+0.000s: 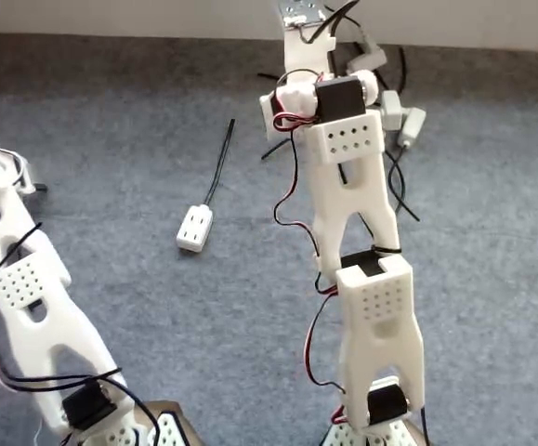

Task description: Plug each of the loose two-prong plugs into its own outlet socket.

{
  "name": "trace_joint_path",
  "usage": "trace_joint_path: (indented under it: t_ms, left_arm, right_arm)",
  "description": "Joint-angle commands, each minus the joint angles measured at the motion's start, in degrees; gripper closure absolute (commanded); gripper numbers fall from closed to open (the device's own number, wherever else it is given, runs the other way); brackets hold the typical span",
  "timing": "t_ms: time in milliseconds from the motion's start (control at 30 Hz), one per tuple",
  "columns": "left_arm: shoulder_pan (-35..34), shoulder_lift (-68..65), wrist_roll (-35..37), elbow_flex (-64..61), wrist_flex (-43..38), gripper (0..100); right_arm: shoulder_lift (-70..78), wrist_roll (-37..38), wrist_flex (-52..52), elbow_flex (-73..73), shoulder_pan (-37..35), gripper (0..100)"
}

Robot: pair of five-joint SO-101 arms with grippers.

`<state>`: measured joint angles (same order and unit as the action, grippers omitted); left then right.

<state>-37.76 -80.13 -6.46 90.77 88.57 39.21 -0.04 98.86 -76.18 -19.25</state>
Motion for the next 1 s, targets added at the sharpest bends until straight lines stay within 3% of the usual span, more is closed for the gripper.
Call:
trace_joint_path:
  t_ms: [0,200,667,967]
  left_arm:
    - [2.2,0.4,1.2,0.0,1.0,72]
    - [1.5,0.4,1.2,0.0,1.0,73]
    - [1.9,0.8,1.1,0.6,3.3,99]
    - [4.7,4.6,1.1,4.3,8.4,99]
  right_arm:
    - [-3.7,0.4,2.3,-0.1,1.5,77.1]
    - [-3.7,0.4,2.3,-0.1,3.5,77.1]
    - [-3.7,0.4,2.3,-0.6,6.3,77.1]
    - [-3.6,0.4,2.2,-0.7,8.7,77.1]
